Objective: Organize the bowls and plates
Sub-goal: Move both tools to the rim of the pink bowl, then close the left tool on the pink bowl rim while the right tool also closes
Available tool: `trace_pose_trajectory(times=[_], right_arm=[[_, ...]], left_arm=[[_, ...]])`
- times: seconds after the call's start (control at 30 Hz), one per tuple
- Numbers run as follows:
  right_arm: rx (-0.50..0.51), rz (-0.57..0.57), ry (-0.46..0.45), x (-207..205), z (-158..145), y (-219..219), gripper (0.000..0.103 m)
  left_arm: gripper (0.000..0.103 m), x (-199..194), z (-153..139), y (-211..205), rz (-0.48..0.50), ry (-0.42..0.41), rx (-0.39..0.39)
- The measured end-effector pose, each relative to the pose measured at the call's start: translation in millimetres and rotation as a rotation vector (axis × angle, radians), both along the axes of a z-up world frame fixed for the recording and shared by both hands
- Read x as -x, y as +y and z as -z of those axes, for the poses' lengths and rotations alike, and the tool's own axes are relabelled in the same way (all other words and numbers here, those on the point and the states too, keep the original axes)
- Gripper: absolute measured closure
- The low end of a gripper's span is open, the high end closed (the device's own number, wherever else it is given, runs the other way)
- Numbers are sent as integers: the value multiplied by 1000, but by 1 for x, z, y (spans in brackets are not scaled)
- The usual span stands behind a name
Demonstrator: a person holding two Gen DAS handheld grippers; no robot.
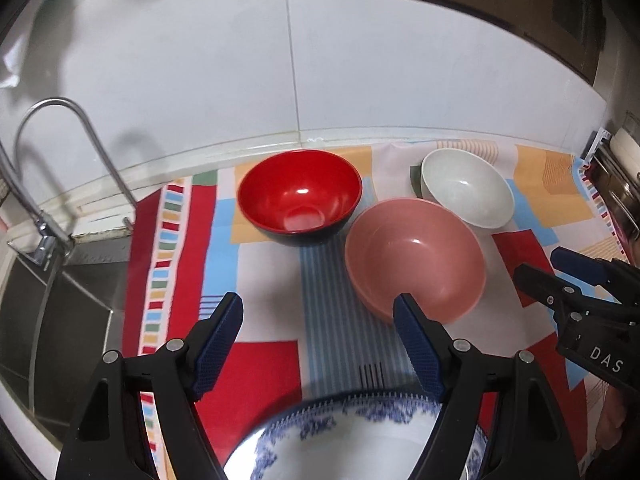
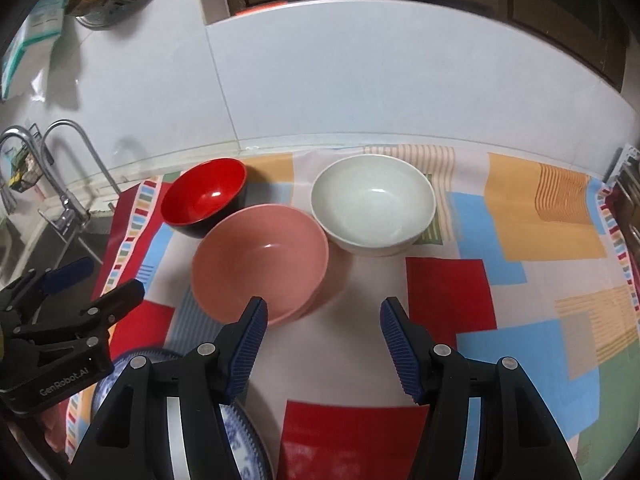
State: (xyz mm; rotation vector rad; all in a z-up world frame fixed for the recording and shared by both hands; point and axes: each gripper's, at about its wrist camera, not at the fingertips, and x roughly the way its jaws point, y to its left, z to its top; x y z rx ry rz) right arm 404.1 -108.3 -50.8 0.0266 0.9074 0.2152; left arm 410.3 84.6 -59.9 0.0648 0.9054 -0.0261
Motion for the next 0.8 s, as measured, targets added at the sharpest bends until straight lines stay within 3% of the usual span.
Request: trace_pose_trajectory(times=[0.23, 0.3, 0.8], right_arm=[[-24, 1, 60, -31, 20, 3, 45], [-27, 1, 79, -37, 26, 5, 52], [-30, 9, 147, -65, 49, 11, 69]], left_arm=[[29, -36, 24, -2, 14, 65, 9], [30, -43, 30, -6, 19, 81, -2], [49, -78, 56, -16, 25, 150, 9]])
